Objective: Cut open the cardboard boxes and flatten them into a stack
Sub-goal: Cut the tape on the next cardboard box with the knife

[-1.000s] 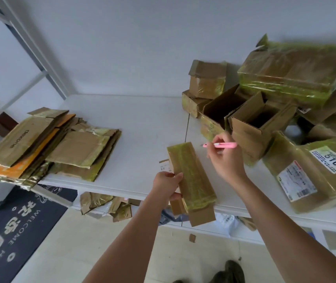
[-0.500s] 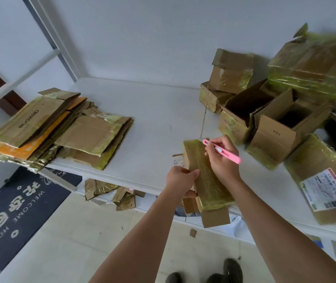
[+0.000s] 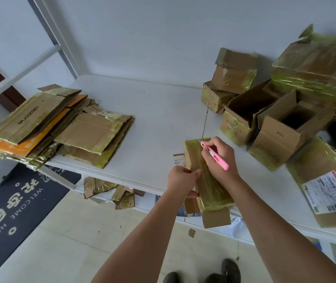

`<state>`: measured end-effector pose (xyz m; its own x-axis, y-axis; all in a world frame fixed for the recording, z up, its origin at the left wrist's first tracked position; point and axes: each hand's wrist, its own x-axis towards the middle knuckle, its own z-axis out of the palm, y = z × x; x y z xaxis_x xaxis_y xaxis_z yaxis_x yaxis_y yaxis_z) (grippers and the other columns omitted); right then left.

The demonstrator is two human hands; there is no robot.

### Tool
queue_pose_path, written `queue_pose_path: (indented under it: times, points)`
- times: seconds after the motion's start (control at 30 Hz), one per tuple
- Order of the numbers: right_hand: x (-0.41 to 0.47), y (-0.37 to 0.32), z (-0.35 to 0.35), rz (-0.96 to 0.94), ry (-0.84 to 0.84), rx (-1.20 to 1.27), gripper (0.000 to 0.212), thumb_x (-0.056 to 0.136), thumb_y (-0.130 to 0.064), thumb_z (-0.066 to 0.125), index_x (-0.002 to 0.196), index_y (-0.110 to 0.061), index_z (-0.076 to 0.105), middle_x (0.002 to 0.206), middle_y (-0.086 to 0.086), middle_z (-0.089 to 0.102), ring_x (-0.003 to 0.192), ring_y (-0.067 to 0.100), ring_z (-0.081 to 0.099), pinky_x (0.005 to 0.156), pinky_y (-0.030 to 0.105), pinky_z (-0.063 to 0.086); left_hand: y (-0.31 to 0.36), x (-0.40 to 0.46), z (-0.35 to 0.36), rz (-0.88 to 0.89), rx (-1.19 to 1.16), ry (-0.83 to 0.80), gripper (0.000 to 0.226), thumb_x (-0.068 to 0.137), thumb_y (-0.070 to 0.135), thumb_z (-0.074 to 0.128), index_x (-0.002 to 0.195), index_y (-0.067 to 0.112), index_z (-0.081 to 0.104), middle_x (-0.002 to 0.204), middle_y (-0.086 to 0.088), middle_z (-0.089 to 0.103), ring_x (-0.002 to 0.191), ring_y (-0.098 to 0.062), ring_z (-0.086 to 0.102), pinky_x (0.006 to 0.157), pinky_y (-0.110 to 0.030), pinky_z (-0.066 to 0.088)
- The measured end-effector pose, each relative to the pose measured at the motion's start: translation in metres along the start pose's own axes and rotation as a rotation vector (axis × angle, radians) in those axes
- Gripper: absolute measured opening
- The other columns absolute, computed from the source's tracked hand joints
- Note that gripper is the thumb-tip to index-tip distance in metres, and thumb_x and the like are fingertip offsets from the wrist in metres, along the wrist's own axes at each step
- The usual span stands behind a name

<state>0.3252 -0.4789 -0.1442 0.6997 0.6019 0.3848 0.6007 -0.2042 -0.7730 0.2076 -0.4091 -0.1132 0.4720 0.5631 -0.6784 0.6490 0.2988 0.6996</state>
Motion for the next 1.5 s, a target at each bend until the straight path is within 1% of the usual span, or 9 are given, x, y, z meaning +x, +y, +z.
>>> queue_pose_path:
  times: [0.2, 0.33, 0.67, 0.77, 1.0, 1.17, 1.27, 1.37, 1.5]
  points:
    - [-0.002, -0.005, -0.010, 0.025, -0.065, 0.005, 0.006, 0.092, -0.003, 0.062, 0.094, 0.002, 0.060, 0.088, 0.001, 0.063, 0.074, -0.001, 0.059, 0.060, 0.004, 0.045, 0.002, -0.003, 0.002, -0.011, 0.018, 0.027, 0.038, 0.091, 0.032, 0.069, 0.119, 0.009, 0.057, 0.111, -0.009, 0.065, 0.070, -0.026, 0.071, 0.046, -0.026, 0.057]
    - [-0.019, -0.007, -0.019, 0.070, -0.144, 0.046, 0.004, 0.093, -0.007, 0.060, 0.092, -0.004, 0.060, 0.087, 0.008, 0.067, 0.079, 0.013, 0.065, 0.063, 0.020, 0.054, 0.004, -0.004, 0.003, -0.007, 0.039, 0.046, 0.036, 0.091, 0.032, 0.069, 0.116, 0.009, 0.058, 0.110, -0.009, 0.065, 0.066, -0.025, 0.070, 0.042, -0.024, 0.054]
    - [-0.096, -0.027, -0.069, 0.204, -0.264, 0.253, 0.023, 0.093, -0.015, 0.060, 0.072, -0.009, 0.053, 0.060, 0.009, 0.049, 0.051, 0.008, 0.042, 0.047, 0.025, 0.032, 0.006, -0.006, 0.008, 0.027, 0.134, 0.106, 0.029, 0.093, 0.032, 0.068, 0.108, 0.008, 0.060, 0.102, -0.008, 0.067, 0.055, -0.021, 0.067, 0.043, -0.025, 0.054]
    - [-0.122, -0.034, -0.076, 0.154, -0.220, 0.249, 0.027, 0.091, -0.032, 0.052, 0.072, -0.013, 0.049, 0.059, 0.006, 0.046, 0.049, 0.006, 0.041, 0.047, 0.023, 0.032, 0.008, -0.010, 0.011, 0.052, 0.199, 0.117, 0.027, 0.094, 0.031, 0.067, 0.107, 0.009, 0.060, 0.102, -0.008, 0.067, 0.054, -0.021, 0.066, 0.046, -0.026, 0.056]
    - [-0.158, -0.037, -0.091, 0.133, -0.101, 0.220, 0.022, 0.089, -0.028, 0.051, 0.071, -0.016, 0.049, 0.058, 0.002, 0.050, 0.047, 0.005, 0.039, 0.046, 0.015, 0.031, 0.013, -0.015, 0.012, 0.042, 0.166, 0.120, 0.034, 0.094, 0.028, 0.067, 0.118, 0.006, 0.057, 0.105, -0.008, 0.065, 0.055, -0.022, 0.066, 0.050, -0.028, 0.058]
    - [-0.174, -0.030, -0.101, 0.340, 0.263, 0.361, 0.016, 0.083, -0.041, 0.056, 0.079, -0.026, 0.057, 0.071, 0.000, 0.065, 0.068, 0.020, 0.064, 0.057, 0.028, 0.049, 0.014, -0.021, 0.021, -0.004, 0.068, 0.094, 0.052, 0.095, 0.024, 0.065, 0.134, 0.010, 0.033, 0.122, -0.013, 0.055, 0.056, -0.024, 0.065, 0.040, -0.026, 0.054]
    - [-0.170, -0.033, -0.092, 0.386, 0.422, 0.439, 0.009, 0.087, -0.042, 0.061, 0.089, -0.033, 0.058, 0.078, 0.002, 0.067, 0.075, 0.023, 0.067, 0.068, 0.024, 0.054, 0.011, -0.026, 0.032, -0.007, 0.070, 0.051, 0.085, 0.091, 0.014, 0.069, 0.151, 0.024, 0.009, 0.138, -0.014, 0.042, 0.081, -0.034, 0.071, 0.049, -0.033, 0.059]
    - [-0.164, -0.036, -0.084, 0.450, 0.556, 0.525, 0.011, 0.093, -0.036, 0.065, 0.089, -0.029, 0.058, 0.084, 0.009, 0.070, 0.082, 0.028, 0.071, 0.077, 0.037, 0.058, 0.014, -0.027, 0.031, 0.337, 0.624, 0.102, 0.102, 0.086, 0.018, 0.076, 0.156, 0.039, 0.004, 0.156, -0.010, 0.009, 0.121, -0.039, 0.051, 0.086, -0.044, 0.056]
    - [-0.163, -0.034, -0.083, 0.526, 0.670, 0.627, 0.014, 0.092, -0.016, 0.061, 0.092, -0.002, 0.059, 0.086, 0.012, 0.072, 0.085, 0.027, 0.073, 0.079, 0.040, 0.061, 0.028, -0.006, 0.015, 0.769, 1.108, -0.100, 0.082, 0.085, 0.047, 0.069, 0.154, 0.040, 0.026, 0.165, 0.010, -0.003, 0.152, -0.026, -0.005, 0.121, -0.054, 0.006]
